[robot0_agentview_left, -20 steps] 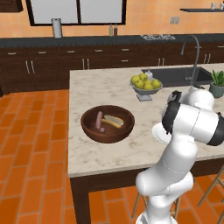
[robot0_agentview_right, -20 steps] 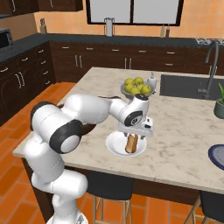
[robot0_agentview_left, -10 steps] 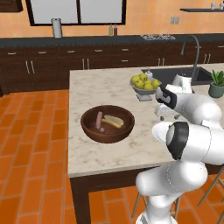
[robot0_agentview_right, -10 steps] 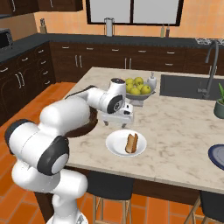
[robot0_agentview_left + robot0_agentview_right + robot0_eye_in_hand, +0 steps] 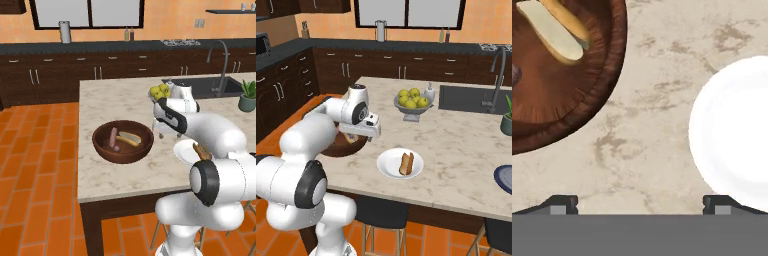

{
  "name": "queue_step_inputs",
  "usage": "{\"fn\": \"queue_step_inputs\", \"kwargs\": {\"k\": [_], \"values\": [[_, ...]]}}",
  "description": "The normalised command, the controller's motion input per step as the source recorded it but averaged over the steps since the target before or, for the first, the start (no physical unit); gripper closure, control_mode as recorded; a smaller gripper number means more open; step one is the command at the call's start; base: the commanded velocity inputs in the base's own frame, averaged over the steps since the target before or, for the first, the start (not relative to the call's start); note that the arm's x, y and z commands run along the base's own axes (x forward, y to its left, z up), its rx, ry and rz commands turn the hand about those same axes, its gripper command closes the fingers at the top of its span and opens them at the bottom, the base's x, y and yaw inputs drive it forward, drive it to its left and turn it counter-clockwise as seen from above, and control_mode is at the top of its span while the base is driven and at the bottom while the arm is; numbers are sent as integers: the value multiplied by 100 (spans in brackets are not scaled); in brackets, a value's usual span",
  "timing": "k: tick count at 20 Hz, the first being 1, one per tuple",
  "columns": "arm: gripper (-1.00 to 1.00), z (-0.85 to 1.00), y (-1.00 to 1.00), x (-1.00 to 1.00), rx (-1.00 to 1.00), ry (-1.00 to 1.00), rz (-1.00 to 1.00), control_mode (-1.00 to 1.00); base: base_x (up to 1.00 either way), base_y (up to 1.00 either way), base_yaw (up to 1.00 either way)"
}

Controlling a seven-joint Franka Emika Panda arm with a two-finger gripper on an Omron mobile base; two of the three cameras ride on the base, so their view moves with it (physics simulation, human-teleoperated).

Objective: Place one bun and one sausage from the bowl on each plate.

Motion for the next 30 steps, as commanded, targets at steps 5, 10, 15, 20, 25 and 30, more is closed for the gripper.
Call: {"fn": "queue_step_inputs", "kwargs": {"k": [5, 10, 15, 20, 25, 30], "values": [[-100, 10, 89, 0, 3, 9, -36, -100, 0, 0, 0], [-100, 2, 98, -3, 7, 2, -42, -100, 0, 0, 0], [-100, 8, 80, 11, 1, 13, -29, -100, 0, 0, 0], [-100, 5, 34, 37, 0, 15, -16, -100, 0, 0, 0], [-100, -15, 7, 45, 2, 4, -7, -100, 0, 0, 0], [-100, -44, 17, 40, 0, 0, -3, -100, 0, 0, 0]]}}
